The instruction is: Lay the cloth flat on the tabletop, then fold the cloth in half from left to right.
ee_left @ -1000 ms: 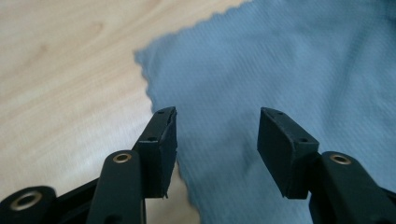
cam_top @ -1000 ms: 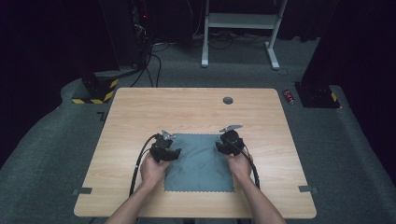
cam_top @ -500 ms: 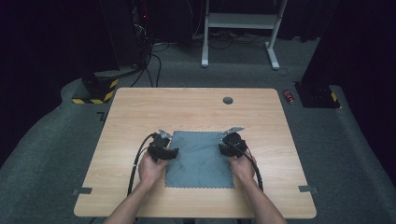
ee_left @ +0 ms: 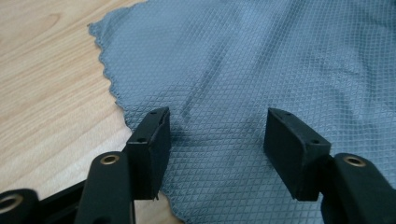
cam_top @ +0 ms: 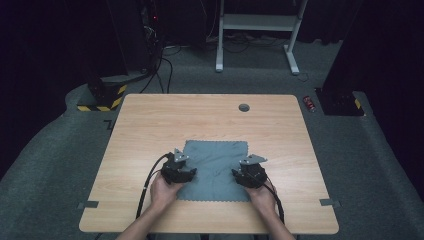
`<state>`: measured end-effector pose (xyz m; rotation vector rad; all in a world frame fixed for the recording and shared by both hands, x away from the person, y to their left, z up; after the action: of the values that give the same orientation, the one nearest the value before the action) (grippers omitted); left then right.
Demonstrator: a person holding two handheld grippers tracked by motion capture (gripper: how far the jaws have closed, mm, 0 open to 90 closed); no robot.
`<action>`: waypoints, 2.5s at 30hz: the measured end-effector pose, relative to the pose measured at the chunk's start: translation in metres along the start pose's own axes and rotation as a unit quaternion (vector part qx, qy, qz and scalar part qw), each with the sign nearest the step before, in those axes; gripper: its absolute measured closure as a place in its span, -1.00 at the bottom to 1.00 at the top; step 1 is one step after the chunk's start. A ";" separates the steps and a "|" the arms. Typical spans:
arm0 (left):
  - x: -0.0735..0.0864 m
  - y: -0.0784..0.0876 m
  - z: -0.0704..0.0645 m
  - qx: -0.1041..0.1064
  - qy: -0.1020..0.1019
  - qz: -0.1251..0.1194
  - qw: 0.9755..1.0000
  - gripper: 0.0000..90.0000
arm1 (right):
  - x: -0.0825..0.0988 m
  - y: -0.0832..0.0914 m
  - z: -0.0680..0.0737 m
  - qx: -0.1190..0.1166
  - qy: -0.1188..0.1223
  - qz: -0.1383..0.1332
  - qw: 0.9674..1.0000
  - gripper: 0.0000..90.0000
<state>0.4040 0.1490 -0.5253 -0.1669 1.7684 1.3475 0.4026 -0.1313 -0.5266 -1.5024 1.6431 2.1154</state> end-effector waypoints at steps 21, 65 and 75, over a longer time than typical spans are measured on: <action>-0.004 -0.002 -0.004 0.005 0.016 -0.003 1.000 -0.24 | -0.005 0.006 -0.009 -0.004 -0.026 0.043 0.999 0.15; -0.042 -0.002 0.070 -0.046 0.085 0.022 0.995 -0.09 | -0.038 -0.023 0.159 -0.162 0.105 -0.016 0.981 0.63; -0.057 -0.015 0.074 -0.053 0.083 0.035 0.994 -0.10 | -0.041 -0.031 0.170 -0.150 0.125 -0.007 0.981 0.64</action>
<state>0.4879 0.1828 -0.4973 -0.2848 1.8545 1.5178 0.3336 0.0318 -0.5277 -1.9307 1.4175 2.3320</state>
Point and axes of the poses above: each handheld gripper's, and its own axes: y roughly backward along the jaws, x roughly out of its underside, z roughly to its left, the point moved 1 cm from there along -y, roughly forward along the jaws, and after that the axes turned 2 degrees about y, right-handed, at the moved point
